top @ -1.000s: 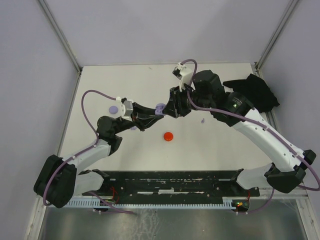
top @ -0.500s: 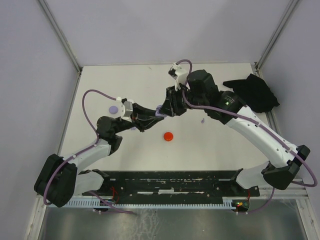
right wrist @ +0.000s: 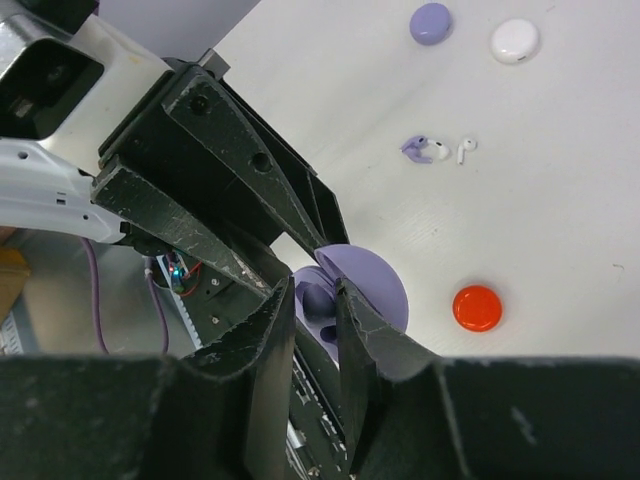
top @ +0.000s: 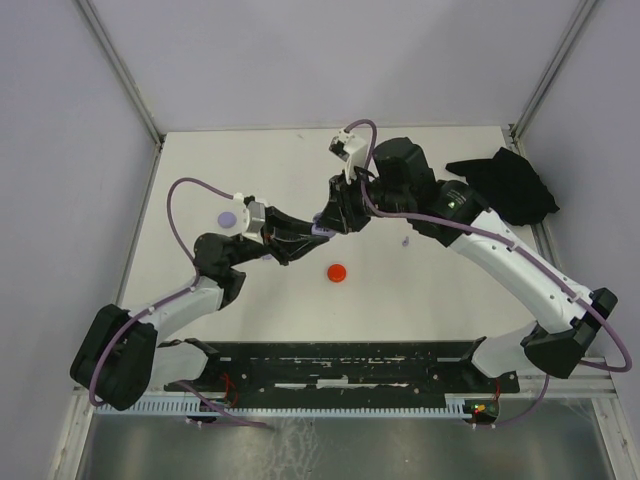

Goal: Insert the wireless bluetooth earbuds into the charging case
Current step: Adjust the earbud with the charging case.

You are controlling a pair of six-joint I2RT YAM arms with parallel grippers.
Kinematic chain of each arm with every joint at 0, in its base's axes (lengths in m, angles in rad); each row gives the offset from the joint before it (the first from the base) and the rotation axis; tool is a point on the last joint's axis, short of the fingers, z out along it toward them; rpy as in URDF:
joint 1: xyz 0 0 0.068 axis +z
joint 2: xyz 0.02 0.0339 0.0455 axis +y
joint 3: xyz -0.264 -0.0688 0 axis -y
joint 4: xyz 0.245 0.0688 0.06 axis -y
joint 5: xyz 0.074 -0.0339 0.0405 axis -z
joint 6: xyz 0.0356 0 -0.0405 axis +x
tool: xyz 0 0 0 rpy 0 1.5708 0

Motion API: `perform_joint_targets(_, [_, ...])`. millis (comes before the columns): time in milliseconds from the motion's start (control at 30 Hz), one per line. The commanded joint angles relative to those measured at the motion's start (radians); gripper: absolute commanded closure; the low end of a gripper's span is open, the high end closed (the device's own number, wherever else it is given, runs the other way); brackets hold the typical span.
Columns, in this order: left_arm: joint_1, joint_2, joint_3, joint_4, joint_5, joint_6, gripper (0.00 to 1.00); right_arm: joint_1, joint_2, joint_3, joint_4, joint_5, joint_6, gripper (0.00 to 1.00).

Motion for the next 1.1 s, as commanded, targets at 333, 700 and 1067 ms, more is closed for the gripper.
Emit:
perform_joint_targets(333, [-0.006, 0.020, 0.058, 0.152, 0.011, -0.092, 0.97, 0.010, 0.008, 0.012, 0.072, -0.108, -0.115, 0.67])
perform_joint_targets(700, [-0.010, 0.031, 0.038, 0.156, -0.010, -0.085, 0.97, 0.009, -0.004, 0.044, 0.117, -0.035, -0.082, 0.58])
perform_joint_targets(1067, [-0.011, 0.057, 0.047, 0.232, -0.055, -0.081, 0.97, 0.009, -0.041, 0.100, 0.099, 0.113, -0.064, 0.53])
